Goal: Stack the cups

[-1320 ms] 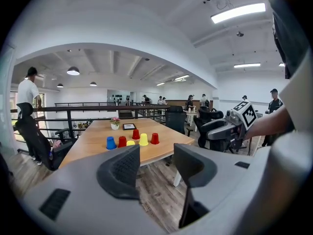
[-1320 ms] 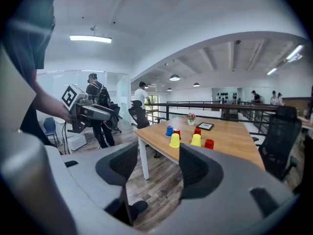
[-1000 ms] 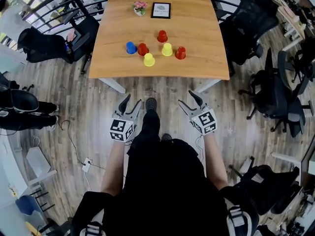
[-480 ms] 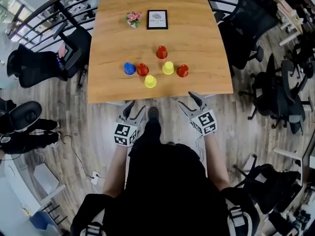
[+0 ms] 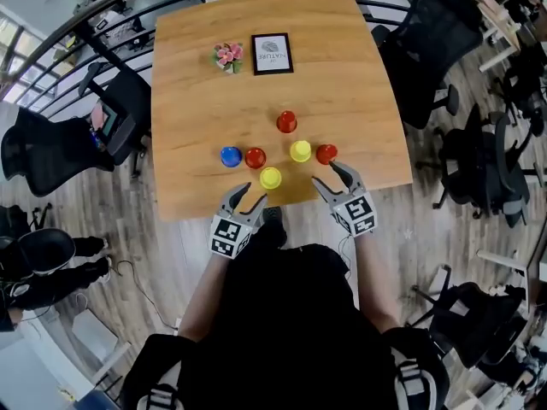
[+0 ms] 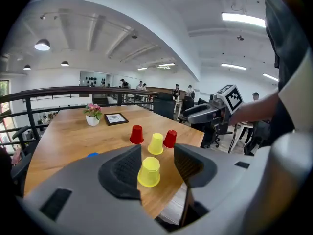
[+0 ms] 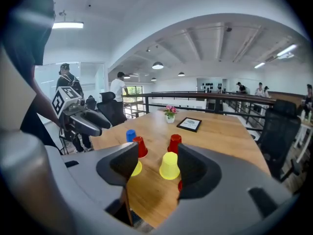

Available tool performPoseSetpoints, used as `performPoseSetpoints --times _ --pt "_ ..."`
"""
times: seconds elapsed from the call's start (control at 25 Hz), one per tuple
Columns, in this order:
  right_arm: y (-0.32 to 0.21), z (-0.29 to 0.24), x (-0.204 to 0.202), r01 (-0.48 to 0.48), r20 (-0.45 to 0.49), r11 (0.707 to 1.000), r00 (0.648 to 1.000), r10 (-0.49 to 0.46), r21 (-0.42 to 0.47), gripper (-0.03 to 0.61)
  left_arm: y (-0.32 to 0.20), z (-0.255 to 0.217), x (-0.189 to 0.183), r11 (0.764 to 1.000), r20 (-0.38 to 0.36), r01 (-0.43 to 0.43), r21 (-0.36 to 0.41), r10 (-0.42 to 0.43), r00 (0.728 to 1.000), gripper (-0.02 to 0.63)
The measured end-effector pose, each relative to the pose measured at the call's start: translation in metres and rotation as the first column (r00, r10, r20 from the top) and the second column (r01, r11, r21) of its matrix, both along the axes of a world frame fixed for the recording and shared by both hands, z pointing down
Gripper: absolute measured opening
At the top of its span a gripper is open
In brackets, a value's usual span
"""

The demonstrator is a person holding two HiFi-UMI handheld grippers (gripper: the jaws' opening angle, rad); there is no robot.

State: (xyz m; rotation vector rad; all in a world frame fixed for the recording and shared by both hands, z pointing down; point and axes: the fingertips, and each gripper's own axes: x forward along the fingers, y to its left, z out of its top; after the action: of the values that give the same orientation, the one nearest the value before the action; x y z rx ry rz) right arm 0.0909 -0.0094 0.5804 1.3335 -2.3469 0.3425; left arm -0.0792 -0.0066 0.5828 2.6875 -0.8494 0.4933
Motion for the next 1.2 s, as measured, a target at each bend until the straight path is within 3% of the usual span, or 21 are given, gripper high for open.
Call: performPoseSetpoints --times 0.24,0.52,0.8,1.2 --pt "-0.034 0.003 -0.01 -0.028 -0.002 1.0 1.0 0.028 0.0 0.258 -0.026 0.015 0.006 0.995 0.025 -0.099 -0.01 0.099 0.995 0.221" --pt "-0.054 0.039 -0.016 -0.032 0.002 0.996 0.999 0.032 -0.082 0.256 -0.026 0.044 0.027 0.974 0.113 -0.224 -0.019 0.225 0.968 0.221" --pt "-0.077 0.073 -0.014 -0.004 -0.059 0.992 0.998 -0.003 -0.126 0.261 -0.03 0.083 0.037 0.967 0.17 -0.243 -0.076 0.252 0.953 0.239" --pt "-0.093 0.104 -0.017 -0.037 -0.109 0.981 0.994 0.016 -0.193 0.255 -0.033 0.112 0.041 0.962 0.22 -0.235 -0.137 0.261 0.94 0.239"
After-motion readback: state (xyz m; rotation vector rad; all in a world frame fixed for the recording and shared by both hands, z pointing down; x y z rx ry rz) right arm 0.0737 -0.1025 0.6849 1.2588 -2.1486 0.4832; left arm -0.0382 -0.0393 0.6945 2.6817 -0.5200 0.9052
